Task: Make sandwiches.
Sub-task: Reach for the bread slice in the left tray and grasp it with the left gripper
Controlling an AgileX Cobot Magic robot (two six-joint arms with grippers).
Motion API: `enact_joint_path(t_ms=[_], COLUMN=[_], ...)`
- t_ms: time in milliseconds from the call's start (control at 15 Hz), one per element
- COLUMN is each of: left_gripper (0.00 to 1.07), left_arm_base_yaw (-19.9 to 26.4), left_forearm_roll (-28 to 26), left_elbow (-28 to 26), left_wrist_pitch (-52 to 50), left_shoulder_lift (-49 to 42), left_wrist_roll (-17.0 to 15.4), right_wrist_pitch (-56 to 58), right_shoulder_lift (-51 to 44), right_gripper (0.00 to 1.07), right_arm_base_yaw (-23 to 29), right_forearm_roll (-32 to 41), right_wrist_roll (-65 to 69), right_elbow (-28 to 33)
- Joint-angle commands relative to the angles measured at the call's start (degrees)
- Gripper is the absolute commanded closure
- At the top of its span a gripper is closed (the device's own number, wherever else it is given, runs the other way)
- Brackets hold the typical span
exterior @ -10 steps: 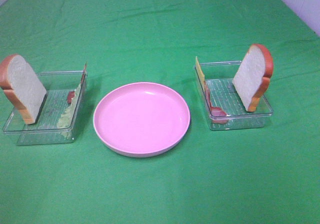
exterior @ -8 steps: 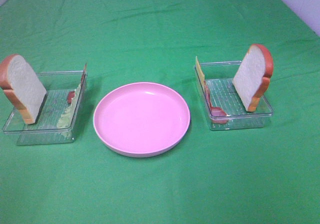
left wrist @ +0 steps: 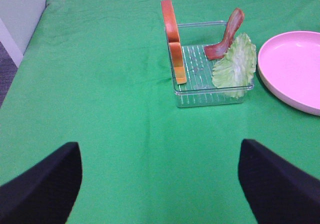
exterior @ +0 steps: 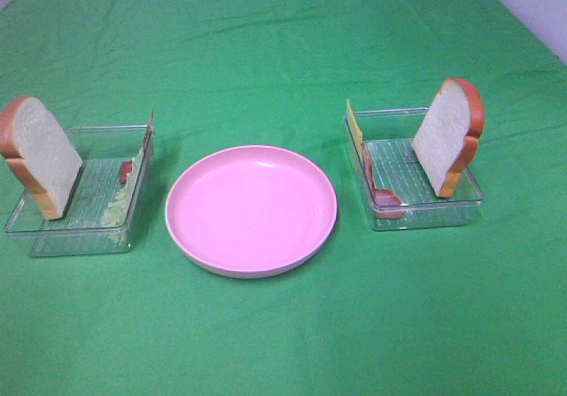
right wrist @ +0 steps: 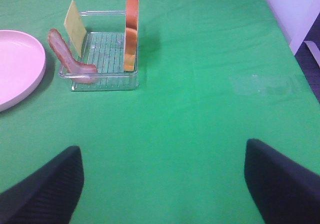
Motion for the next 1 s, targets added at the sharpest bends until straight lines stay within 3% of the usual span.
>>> enact_joint_path(t_ms=[67,1000], left_gripper=[0.26,0.26], left_arm_base_yaw=[0.2,0.2], left_forearm_roll=[-0.4,-0.4], left_elbow=[0.1,0.1], left_wrist_pitch=[-0.6,-0.6], left_shoulder_lift=[-1.1,-1.1], left_wrist_roll=[-0.1,-0.1], right_wrist_pitch=[-0.4,-0.4], right_shoulder_lift=[-0.8,-0.8], right_gripper=[0.25,0.25], right_arm_base_yaw=[-0.5,-0.5], right_forearm_roll=[0.0,0.0], right_wrist_roll=[-0.2,-0.2], right_elbow=[0.1,0.1])
